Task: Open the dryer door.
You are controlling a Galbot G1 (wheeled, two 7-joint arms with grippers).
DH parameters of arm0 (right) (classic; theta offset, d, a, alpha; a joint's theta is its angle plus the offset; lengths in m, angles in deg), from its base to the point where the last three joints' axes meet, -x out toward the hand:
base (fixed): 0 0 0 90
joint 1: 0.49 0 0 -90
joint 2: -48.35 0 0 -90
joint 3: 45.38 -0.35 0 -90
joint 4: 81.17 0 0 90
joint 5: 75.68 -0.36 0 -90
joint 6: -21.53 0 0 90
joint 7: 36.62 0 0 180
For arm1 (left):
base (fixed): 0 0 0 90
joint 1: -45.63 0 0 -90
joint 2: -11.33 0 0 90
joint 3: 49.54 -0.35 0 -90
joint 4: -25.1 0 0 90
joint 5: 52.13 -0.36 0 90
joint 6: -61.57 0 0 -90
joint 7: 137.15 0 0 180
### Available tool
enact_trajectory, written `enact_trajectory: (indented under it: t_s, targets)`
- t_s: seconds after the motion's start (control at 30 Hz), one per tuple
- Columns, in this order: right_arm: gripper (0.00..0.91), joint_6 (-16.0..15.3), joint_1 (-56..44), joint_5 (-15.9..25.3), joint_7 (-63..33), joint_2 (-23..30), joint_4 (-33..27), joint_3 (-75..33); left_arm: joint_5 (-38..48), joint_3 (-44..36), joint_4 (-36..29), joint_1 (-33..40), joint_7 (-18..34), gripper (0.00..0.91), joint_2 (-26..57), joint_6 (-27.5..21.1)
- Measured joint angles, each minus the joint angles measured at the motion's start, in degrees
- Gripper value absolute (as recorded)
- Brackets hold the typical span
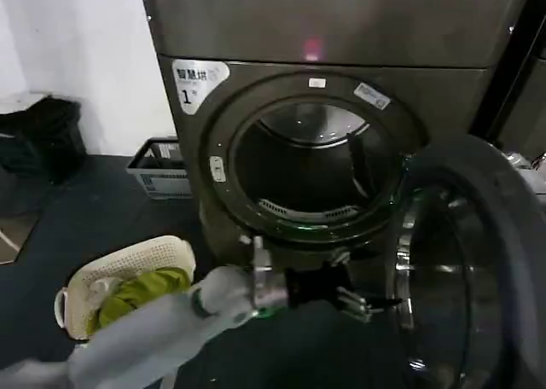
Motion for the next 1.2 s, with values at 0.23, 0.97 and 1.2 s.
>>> enact_trajectory:
  t_s: [0.23,0.97,1.2]
  targets:
    - [0.907,-0.1,-1.7,3.9,-7.0,0.0,-0.5,-4.6,-1.4,-3.2,4.6,2.7,0.7,0.907,-6.7,-0.3]
    - [0.907,-4.8,-5.8,3.4,-7.3,2.2,1.3,-12.6,-4.4,-5.7,20.3,7.3,2.5,0.907,-26.6,0.4]
    - [0.907,-4.5,-6.7,2.9,-7.4,2.2,1.5,-13.6,-4.7,-5.2,21.6,7.3,2.8,0.907,-29.0,1.2]
